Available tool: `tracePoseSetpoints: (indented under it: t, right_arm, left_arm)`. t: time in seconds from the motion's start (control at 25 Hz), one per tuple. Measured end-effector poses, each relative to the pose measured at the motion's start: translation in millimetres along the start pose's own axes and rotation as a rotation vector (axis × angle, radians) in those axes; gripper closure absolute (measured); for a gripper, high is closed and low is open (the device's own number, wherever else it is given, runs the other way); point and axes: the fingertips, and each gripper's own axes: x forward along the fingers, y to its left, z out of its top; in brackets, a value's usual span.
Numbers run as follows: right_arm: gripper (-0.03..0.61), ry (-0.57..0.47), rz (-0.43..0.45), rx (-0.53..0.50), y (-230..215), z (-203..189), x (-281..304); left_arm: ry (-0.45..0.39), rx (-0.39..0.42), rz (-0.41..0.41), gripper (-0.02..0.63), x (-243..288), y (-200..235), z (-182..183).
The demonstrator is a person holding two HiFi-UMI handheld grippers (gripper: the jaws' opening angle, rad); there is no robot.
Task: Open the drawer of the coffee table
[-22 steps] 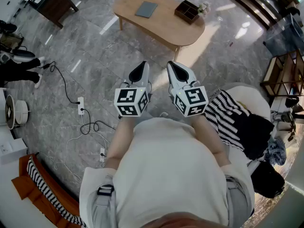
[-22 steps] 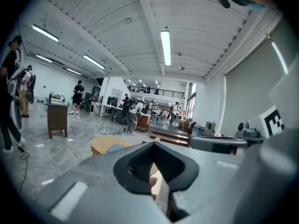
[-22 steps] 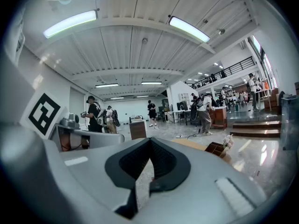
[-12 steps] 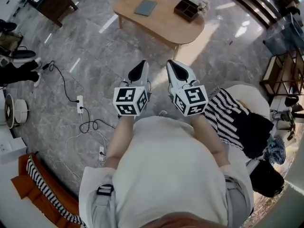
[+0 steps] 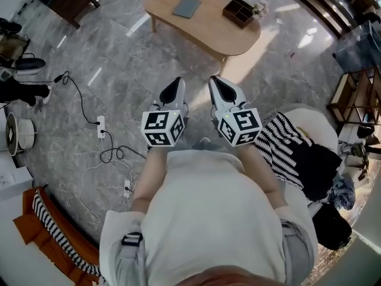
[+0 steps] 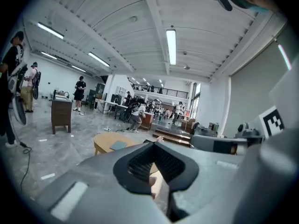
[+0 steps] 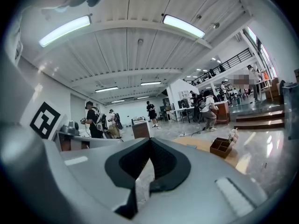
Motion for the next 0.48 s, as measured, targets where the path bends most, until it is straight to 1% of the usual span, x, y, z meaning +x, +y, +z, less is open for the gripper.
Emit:
tracePoseSetpoints:
  t: [0.12,0.28,0.48]
  right_arm:
    - [0.577,0.001,0.004,-0.002,4,-1,14]
    - [0.577,0.013,-0.001,0.026,6,-4,39]
    - [0.577,0.012,-0.039,0.020,6,0,81]
  left_arm:
    - [-0.002,-0.008,-0.005,0.612,3,13,1]
    - [0.009,-0.016,-0.025,0.612,15,33,2]
    - [0.015,-0.006,-0.060,0.612,38,67,16]
